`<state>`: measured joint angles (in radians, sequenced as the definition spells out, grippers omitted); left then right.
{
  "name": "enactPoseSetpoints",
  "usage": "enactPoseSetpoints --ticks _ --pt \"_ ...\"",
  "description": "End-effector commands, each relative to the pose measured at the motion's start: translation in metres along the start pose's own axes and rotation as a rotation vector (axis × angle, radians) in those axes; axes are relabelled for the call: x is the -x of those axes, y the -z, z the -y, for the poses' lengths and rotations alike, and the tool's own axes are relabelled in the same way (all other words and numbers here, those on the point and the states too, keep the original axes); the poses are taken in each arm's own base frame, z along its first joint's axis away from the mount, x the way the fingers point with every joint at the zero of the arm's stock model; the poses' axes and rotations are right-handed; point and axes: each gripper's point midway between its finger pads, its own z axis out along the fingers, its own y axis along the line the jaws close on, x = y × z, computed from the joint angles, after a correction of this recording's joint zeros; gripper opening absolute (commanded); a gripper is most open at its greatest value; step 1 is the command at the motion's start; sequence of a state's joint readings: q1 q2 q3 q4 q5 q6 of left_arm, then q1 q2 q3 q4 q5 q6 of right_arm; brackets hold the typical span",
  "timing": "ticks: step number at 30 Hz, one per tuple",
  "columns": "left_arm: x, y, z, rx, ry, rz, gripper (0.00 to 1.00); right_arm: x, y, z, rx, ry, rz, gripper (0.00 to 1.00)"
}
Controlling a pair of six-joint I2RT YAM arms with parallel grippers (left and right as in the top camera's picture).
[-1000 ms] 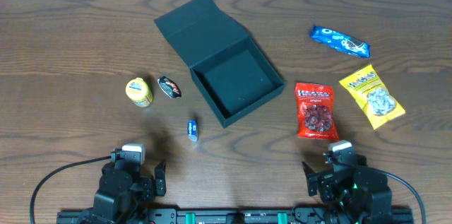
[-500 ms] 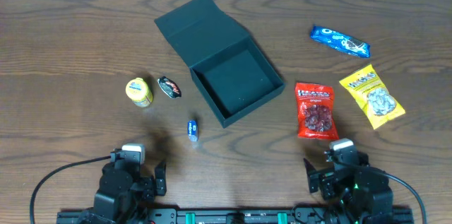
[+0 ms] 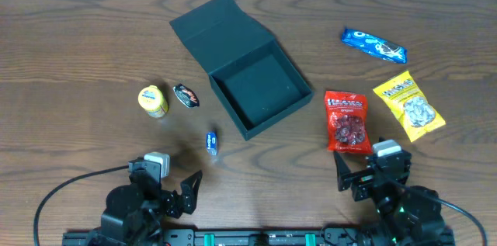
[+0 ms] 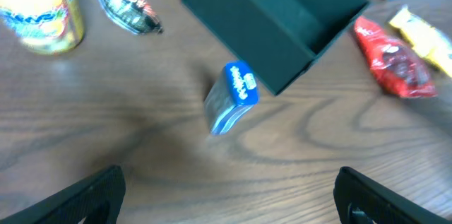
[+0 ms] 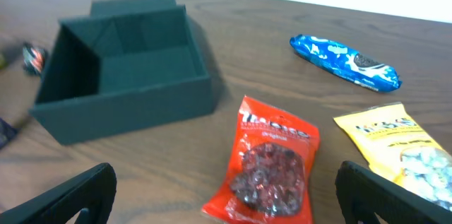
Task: Pack container
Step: 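Move the right gripper over the red Hacks bag and lower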
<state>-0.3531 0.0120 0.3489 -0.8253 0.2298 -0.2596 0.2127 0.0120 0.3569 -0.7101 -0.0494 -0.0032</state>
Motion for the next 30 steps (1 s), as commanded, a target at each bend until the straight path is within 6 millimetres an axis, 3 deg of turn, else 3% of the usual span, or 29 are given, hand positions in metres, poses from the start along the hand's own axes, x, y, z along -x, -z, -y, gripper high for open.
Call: enactPoseSetpoints --ticks 1,5,12,17,19,22,26,30 --pt "0.013 0.006 0.01 -0.041 0.009 0.035 0.95 0.005 0.002 -0.002 0.014 -0.147 0.014 0.99" --pt "0.032 0.017 0.018 -0.037 0.008 0.036 0.95 0.016 0.006 -0.002 0.005 -0.203 -0.04 0.99" --pt "0.087 0.038 0.035 -0.004 0.004 0.035 0.95 0.072 0.03 0.001 -0.038 -0.209 -0.246 0.99" --pt "0.113 0.051 0.036 0.064 -0.011 0.016 0.96 0.09 0.04 0.0 -0.053 -0.212 -0.43 0.99" --pt "0.124 0.053 0.04 0.051 -0.028 0.048 0.95 0.088 0.039 0.0 -0.054 -0.213 -0.464 0.99" --pt "0.113 0.053 0.048 -0.002 -0.025 0.001 0.95 0.082 0.035 0.0 -0.067 -0.25 -0.501 0.99" --pt "0.102 0.053 0.042 0.026 -0.016 -0.044 0.95 0.078 0.033 0.003 -0.086 -0.255 -0.528 0.99" --pt "0.104 0.054 0.027 0.113 0.045 -0.026 0.95 0.062 0.025 0.006 -0.115 -0.251 -0.638 0.99"
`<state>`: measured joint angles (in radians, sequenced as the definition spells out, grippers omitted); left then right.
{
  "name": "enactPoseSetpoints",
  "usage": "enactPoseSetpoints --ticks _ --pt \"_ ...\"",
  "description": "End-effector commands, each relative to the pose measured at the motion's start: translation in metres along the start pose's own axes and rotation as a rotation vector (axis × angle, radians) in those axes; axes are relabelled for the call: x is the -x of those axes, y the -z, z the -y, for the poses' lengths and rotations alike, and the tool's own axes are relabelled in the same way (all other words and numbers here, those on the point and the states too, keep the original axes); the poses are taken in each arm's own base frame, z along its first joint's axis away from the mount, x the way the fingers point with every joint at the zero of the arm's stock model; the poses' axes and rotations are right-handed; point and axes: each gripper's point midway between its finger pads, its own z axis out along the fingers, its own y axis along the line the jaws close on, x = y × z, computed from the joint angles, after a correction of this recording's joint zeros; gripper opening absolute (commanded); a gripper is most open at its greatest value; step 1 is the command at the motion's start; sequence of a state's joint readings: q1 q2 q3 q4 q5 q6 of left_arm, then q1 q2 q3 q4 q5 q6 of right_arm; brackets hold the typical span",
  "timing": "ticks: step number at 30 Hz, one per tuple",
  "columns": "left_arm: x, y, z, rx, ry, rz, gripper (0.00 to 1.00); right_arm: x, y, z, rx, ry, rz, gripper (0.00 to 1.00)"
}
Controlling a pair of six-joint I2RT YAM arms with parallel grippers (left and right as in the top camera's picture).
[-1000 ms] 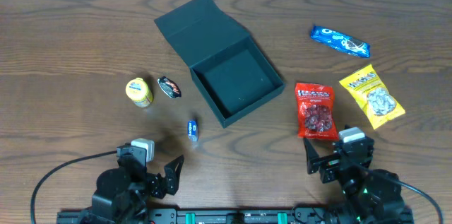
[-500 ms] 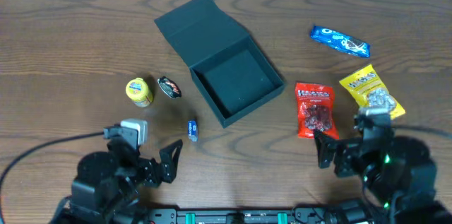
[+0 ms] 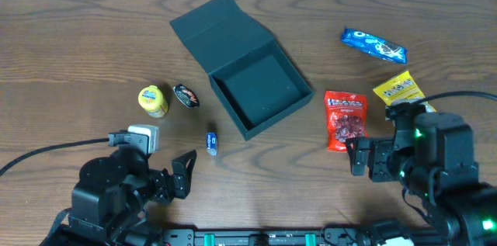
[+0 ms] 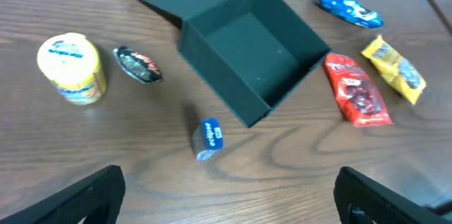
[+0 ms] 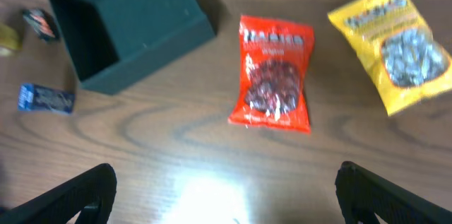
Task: Pack container
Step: 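Move the right gripper over the red Hacks bag and lower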
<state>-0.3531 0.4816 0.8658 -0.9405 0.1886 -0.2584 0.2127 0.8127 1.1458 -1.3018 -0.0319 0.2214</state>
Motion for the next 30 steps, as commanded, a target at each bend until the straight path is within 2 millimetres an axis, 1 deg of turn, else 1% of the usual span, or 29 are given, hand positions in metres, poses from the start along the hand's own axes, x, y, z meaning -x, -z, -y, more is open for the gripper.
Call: enactPoseSetpoints --ticks 1,2,3,7,11,14,18,20,25,30 --pt "0.005 0.003 -0.009 0.056 0.051 0.023 0.95 0.0 -0.015 0.006 -0.053 -0.017 -0.082 0.99" --pt "0.004 0.003 -0.01 0.061 0.053 0.021 0.95 0.0 -0.026 0.009 -0.076 -0.018 -0.137 0.99" --pt "0.002 0.003 -0.012 0.072 0.054 0.013 0.95 0.001 -0.041 0.015 -0.106 -0.013 -0.207 0.99" --pt "-0.008 0.004 -0.017 0.093 0.058 -0.027 0.95 0.015 -0.081 0.033 -0.163 -0.033 -0.331 0.99" --pt "-0.016 0.004 -0.019 0.105 0.062 -0.06 0.95 0.026 -0.117 0.05 -0.176 -0.045 -0.377 0.99" --pt "-0.018 0.004 -0.02 0.108 0.063 -0.068 0.95 0.029 -0.141 0.055 -0.149 -0.067 -0.401 0.99" --pt "-0.018 0.004 -0.02 0.108 0.063 -0.067 0.95 0.036 -0.162 0.056 -0.133 -0.058 -0.396 0.99" --pt "-0.018 0.004 -0.02 0.108 0.063 -0.068 0.95 0.038 -0.169 0.057 -0.133 -0.057 -0.392 0.99" --pt "-0.019 0.005 -0.02 0.109 0.063 -0.073 0.95 0.04 -0.18 0.057 -0.122 -0.04 -0.392 0.99" --pt "-0.028 0.006 -0.023 0.122 0.067 -0.108 0.96 0.037 -0.19 0.055 -0.097 -0.012 -0.406 0.99"
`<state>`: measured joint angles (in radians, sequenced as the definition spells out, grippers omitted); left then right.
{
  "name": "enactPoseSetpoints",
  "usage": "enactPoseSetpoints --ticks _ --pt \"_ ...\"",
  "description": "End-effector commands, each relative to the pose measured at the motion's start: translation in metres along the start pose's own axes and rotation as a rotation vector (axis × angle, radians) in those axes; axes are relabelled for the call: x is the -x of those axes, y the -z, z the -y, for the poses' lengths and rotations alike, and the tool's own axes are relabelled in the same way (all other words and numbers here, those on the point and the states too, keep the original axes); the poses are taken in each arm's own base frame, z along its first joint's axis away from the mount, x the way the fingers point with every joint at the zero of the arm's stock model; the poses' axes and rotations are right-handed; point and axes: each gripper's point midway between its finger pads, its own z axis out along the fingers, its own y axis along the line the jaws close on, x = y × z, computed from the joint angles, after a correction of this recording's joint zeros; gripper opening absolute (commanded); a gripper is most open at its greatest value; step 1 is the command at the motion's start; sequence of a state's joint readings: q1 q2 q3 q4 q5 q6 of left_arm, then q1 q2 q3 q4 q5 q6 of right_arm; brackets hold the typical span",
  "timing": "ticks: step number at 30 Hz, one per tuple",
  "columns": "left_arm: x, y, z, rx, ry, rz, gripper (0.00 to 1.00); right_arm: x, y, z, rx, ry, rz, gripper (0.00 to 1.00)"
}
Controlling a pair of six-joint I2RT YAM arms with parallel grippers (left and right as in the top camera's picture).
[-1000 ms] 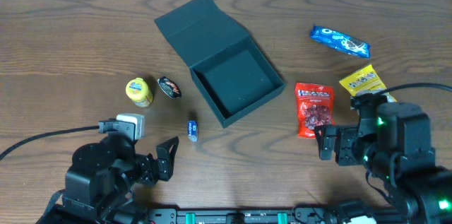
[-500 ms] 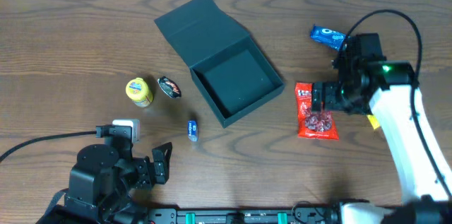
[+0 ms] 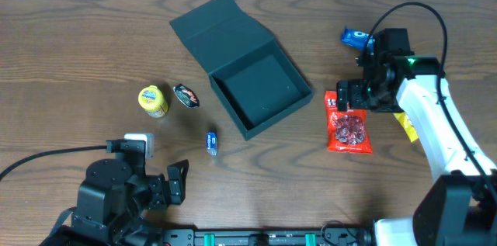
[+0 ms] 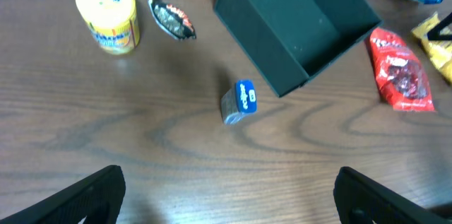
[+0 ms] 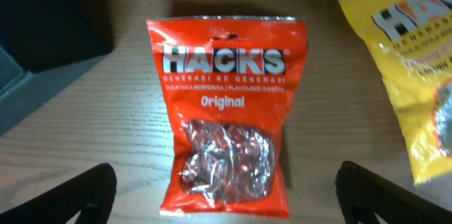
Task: Pack container
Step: 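Move the right gripper over the red Hacks bag and lower, then close the right gripper on the red Hacks bag top and lift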
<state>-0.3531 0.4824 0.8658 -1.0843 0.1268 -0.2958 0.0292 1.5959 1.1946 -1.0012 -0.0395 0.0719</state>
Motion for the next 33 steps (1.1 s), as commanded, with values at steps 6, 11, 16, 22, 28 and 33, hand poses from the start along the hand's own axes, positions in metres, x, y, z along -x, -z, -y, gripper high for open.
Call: enactPoseSetpoints --ticks 6,11,16,22,28,33 --pt "-0.002 0.003 -0.004 0.02 0.017 -0.008 0.96 0.004 -0.02 -0.002 0.02 0.031 -0.007 0.99" --pt "-0.002 0.003 -0.005 0.03 0.017 -0.01 0.95 -0.004 -0.035 -0.001 0.02 0.027 -0.018 0.99" --pt "-0.002 0.003 -0.008 0.044 0.016 -0.007 0.95 -0.02 -0.055 0.001 0.018 0.021 -0.039 0.99" --pt "-0.002 0.003 -0.008 0.043 0.016 -0.008 0.95 -0.024 -0.069 0.002 0.022 -0.006 -0.018 0.99" --pt "-0.003 0.003 -0.008 0.045 0.016 -0.01 0.95 -0.018 -0.074 0.001 0.025 -0.004 0.006 0.99" --pt "-0.003 0.003 -0.008 0.045 0.009 -0.01 0.95 -0.017 -0.085 0.001 0.024 -0.005 -0.005 0.99"
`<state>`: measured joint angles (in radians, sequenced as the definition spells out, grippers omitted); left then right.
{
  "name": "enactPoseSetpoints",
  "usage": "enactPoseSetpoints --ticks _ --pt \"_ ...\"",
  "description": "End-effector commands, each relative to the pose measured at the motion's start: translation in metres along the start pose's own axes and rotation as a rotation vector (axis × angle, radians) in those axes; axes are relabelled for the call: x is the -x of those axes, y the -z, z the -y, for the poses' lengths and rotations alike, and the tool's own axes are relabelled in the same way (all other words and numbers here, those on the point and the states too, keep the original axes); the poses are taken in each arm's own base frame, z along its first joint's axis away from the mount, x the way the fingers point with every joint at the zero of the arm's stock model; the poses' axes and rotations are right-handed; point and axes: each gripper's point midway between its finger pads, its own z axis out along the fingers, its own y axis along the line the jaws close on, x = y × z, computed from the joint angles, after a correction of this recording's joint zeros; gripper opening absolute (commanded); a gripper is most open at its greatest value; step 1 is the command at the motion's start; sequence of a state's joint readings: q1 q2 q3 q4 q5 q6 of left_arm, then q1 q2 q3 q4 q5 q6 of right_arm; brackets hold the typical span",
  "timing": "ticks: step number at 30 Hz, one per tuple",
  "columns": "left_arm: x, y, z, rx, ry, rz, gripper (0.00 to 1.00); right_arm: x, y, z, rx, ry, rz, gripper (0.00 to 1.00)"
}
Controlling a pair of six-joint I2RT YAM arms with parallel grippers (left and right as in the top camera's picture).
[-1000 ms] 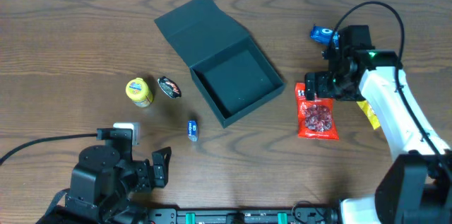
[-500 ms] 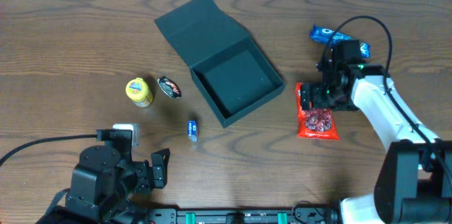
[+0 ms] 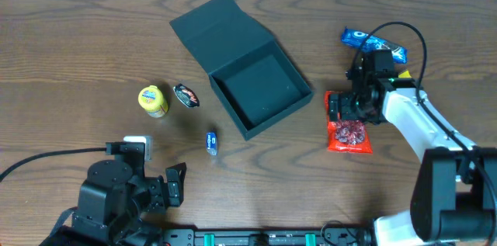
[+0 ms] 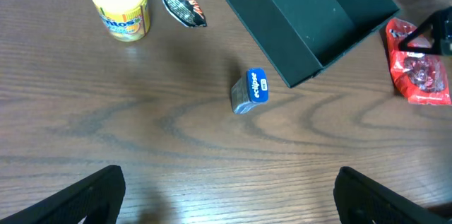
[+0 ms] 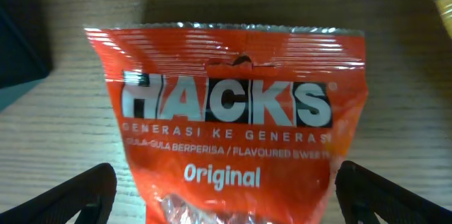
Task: Pack container
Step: 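Close the right gripper on the red Hacks bag top and lift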
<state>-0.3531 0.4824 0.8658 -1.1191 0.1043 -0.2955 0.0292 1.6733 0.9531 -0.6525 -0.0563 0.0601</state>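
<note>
The open dark green box [image 3: 262,92] lies mid-table, its lid [image 3: 217,29] folded back. To its right is the red Hacks bag [image 3: 351,136], filling the right wrist view [image 5: 226,104]. My right gripper [image 3: 342,108] hangs low over the bag's top end, open, one finger on each side of the bag [image 5: 226,199]. My left gripper [image 3: 175,185] is open near the front edge, above bare wood [image 4: 226,199]. In front of the box stands a small blue Eclipse gum pack [image 3: 211,142] [image 4: 251,91].
A yellow Mentos tub [image 3: 153,100] and a black sachet [image 3: 186,95] lie left of the box. A blue Oreo bar [image 3: 373,44] lies at the far right. The yellow bag shows only as a corner beside the red one; my right arm covers it from overhead.
My right gripper has come down closer to the red bag, which now fills its view. It is still open. The left arm has barely shifted, and no object has moved.
Both arms sat low at the front edge, grippers open. Then both stood higher, the right one next to the red bag. Then the right arm reached out above the bag, and now it hovers low over the bag's top. All items lie where they were.
</note>
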Motion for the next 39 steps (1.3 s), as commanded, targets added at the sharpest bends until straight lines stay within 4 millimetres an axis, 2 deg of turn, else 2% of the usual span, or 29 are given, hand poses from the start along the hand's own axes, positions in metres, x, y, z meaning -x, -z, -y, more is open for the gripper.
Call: enactPoseSetpoints --ticks 1,12,21,28,33,39 --pt "0.004 0.003 -0.002 0.011 0.007 0.014 0.95 -0.008 -0.011 0.001 0.005 -0.019 -0.039 0.99" --pt "0.005 0.003 -0.004 0.025 0.008 0.021 0.96 -0.014 -0.015 0.001 0.002 -0.064 -0.069 0.99" --pt "0.005 0.003 -0.004 0.028 0.008 0.023 0.95 -0.04 -0.011 -0.001 0.012 -0.093 -0.175 0.99" --pt "0.005 0.003 -0.004 0.028 0.009 0.023 0.95 -0.032 0.006 -0.016 0.093 -0.096 -0.133 0.99" --pt "0.005 0.003 -0.004 0.028 0.009 0.023 0.95 -0.039 0.026 -0.016 0.091 -0.109 -0.126 0.99" --pt "0.006 0.003 -0.005 0.032 0.009 0.025 0.96 -0.048 0.026 -0.007 0.041 -0.109 -0.15 0.99"
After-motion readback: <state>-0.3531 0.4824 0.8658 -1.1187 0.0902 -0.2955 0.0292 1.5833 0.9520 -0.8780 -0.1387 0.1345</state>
